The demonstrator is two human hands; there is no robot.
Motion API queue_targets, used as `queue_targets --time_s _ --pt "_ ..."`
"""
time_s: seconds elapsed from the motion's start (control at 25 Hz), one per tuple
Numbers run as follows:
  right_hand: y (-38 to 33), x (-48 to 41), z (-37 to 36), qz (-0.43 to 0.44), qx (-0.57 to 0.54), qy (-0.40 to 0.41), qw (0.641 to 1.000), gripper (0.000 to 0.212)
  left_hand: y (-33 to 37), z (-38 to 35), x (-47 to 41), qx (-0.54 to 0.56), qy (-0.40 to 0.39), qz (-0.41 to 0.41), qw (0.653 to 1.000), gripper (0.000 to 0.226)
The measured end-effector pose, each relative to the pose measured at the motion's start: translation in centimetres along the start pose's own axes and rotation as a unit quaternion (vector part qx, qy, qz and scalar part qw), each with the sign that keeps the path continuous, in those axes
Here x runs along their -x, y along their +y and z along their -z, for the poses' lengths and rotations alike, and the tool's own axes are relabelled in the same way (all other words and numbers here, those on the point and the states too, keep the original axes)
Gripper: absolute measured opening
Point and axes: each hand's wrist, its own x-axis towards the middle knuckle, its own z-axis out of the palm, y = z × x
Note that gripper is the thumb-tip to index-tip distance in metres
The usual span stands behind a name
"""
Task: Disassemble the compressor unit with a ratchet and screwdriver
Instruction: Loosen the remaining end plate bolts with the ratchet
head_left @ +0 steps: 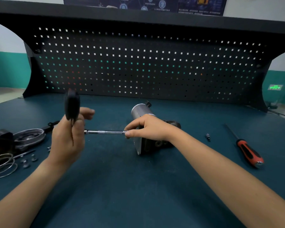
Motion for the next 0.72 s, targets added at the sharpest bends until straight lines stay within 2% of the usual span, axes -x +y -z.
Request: queue_targets --time_s 0.12,0.2,0.28,0.32,0.36,0.4,0.44,0.52,0.56,0.6,0.64,0.72 --pt "0.0 -0.1 -0.3 0.005 0.038 0.008 0.999 0.024 0.2 -0.9 -0.3 0.03 0.056 0.218 0.974 0.032" --pt "-0.2 -0.2 -0.5 0.013 0.079 0.013 0.997 0.023 -0.4 -1.2 -0.8 0.066 0.051 0.386 0.919 0.034" --pt "-0.2 -0.4 -0.7 0.012 0.129 0.011 0.992 0.021 -1.1 -1.1 -1.1 0.15 0.039 0.532 0.833 0.031" --pt "-0.3 -0.4 -0.8 0.011 0.151 0.003 0.989 0.022 -1.3 -1.2 -0.9 0.17 0.029 0.569 0.804 0.031" --pt "-0.4 -0.5 -0.9 0.013 0.164 -0.005 0.986 0.022 -1.5 -1.4 -0.5 0.159 0.012 0.578 0.8 0.034" --pt "-0.4 -0.5 -0.9 0.015 0.168 -0.011 0.986 0.022 -1.5 -1.6 -0.1 0.121 0.003 0.553 0.824 0.039" --pt "-0.5 -0.5 -0.8 0.014 0.16 -0.014 0.987 0.022 -1.5 -1.7 0.2 0.077 0.012 0.493 0.867 0.044" --pt "-0.6 -0.4 -0.6 -0.009 0.118 -0.018 0.993 0.022 -0.7 -1.4 0.4 0.02 0.059 0.302 0.951 0.043" --pt "-0.6 -0.4 -0.4 -0.022 0.096 -0.019 0.995 0.022 -0.3 -1.1 0.3 0.02 0.063 0.205 0.977 0.04" --pt "-0.6 -0.4 -0.3 -0.029 0.08 -0.017 0.996 0.023 -0.1 -0.8 0.4 0.018 0.053 0.129 0.99 0.036" --pt "-0.5 -0.4 -0.3 -0.032 0.064 -0.013 0.997 0.022 0.2 -0.6 0.4 0.013 0.042 0.093 0.995 0.031" --pt "-0.4 -0.2 -0.2 -0.026 0.037 -0.006 0.999 0.019 0.6 -0.6 0.0 0.024 0.036 0.13 0.991 0.029"
